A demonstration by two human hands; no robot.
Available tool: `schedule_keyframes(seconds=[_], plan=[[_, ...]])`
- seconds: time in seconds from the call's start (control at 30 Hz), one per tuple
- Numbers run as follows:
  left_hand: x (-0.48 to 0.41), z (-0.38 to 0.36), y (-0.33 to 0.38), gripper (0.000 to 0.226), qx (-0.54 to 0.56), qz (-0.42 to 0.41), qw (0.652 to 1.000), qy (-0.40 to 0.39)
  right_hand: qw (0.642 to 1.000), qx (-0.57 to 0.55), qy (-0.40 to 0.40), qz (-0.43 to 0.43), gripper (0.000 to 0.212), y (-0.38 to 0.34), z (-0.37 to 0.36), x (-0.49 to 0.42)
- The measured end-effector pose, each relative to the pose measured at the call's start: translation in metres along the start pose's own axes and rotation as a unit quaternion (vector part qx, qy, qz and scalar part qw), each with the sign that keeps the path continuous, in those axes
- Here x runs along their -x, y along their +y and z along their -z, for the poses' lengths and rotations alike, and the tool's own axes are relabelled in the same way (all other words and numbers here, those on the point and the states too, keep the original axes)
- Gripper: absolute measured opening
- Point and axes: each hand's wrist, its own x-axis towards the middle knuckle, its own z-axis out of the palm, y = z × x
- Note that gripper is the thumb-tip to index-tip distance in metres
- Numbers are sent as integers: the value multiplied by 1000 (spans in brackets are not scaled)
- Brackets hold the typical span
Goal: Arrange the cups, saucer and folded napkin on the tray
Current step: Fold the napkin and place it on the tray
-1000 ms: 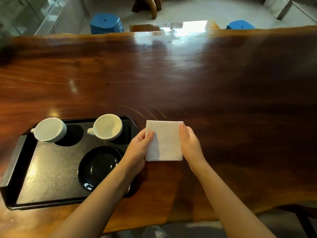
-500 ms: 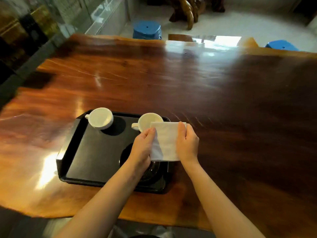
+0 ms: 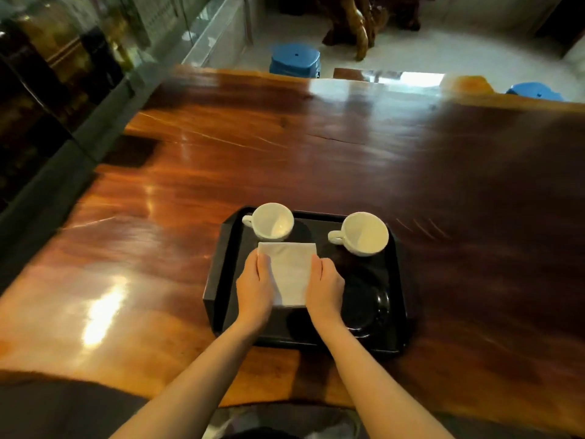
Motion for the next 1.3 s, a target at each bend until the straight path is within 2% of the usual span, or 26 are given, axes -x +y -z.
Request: schedule_keyframes(seconds=[0.2, 0.33, 0.47, 0.67, 0.8, 1.0, 1.17, 1.3], plan=[[-23, 30, -9, 25, -51, -28, 998, -36, 999, 21, 29, -15, 33, 2, -39, 1], [-31, 33, -16, 27, -71, -42, 995, -60, 995, 93, -19, -12, 33, 11, -47, -2], [-33, 34, -35, 32, -73, 2, 996, -53, 996, 92, -12, 0, 28, 21, -53, 1], [-40, 40, -55, 33, -107, 47, 991, -67, 995, 91, -13, -39, 31, 40, -75, 8], [-50, 36, -72, 32, -148, 87, 981, -92, 988, 137, -16, -73, 33, 48, -82, 2], [-47, 31, -80, 37, -199, 97, 968, -116, 965, 235, -26, -112, 25, 45, -81, 3], [-32, 41, -77, 62, -230, 55, 960, -151, 952, 296, -9, -85, 27, 48, -85, 13], [-21, 58, -68, 62, -168, 0, 968, -188, 940, 335, 28, -54, 40, 54, -76, 22]])
